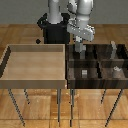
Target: Place the milk carton into the appropriate compartment.
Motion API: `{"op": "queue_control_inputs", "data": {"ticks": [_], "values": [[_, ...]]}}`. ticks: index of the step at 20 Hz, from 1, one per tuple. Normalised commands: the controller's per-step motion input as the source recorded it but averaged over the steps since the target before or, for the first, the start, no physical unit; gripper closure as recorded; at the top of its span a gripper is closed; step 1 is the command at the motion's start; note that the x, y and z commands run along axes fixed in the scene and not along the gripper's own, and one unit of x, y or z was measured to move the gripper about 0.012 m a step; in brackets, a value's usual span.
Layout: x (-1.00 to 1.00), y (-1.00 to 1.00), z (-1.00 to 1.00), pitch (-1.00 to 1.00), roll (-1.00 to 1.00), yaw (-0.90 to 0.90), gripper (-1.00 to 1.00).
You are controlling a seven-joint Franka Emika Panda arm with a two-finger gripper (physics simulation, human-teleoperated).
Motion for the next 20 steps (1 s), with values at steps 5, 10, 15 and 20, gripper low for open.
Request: {"op": "queue_control_inputs", "data": {"ticks": [5, 10, 15, 20], "values": [[-0.24, 0.40, 0.00, 0.00, 0.00, 0.00, 1.00], [-1.00, 0.00, 0.00, 0.00, 0.00, 0.00, 1.00], [-1.00, 0.00, -0.07, 0.00, 0.00, 0.00, 1.00], [0.00, 0.00, -0.80, 0.00, 0.00, 0.00, 1.00]]}}
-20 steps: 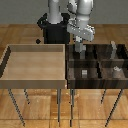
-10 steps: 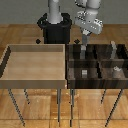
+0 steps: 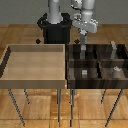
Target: Place the milk carton into the appropriate compartment.
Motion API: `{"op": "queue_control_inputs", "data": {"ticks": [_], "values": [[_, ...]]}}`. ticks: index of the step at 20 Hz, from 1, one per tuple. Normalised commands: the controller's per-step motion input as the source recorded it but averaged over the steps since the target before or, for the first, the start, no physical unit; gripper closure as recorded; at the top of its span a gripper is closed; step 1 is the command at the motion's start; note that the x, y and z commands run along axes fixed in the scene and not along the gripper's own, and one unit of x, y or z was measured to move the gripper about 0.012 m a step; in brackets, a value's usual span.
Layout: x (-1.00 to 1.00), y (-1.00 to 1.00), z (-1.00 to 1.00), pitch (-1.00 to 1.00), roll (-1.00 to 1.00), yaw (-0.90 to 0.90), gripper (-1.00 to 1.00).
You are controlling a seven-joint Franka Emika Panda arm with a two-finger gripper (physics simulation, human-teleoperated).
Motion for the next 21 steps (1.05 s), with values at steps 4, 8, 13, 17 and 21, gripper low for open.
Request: {"op": "queue_control_inputs", "data": {"ticks": [4, 8, 13, 17, 21], "values": [[0.00, 0.00, -1.00, 0.00, 0.00, 0.00, 1.00], [0.00, 0.00, -1.00, 0.00, 0.00, 0.00, 1.00], [0.00, 0.00, -0.40, 0.00, 0.00, 0.00, -1.00], [0.00, 0.00, 0.00, 0.00, 0.00, 0.00, -1.00], [0.00, 0.00, 0.00, 0.00, 0.00, 0.00, -1.00]]}}
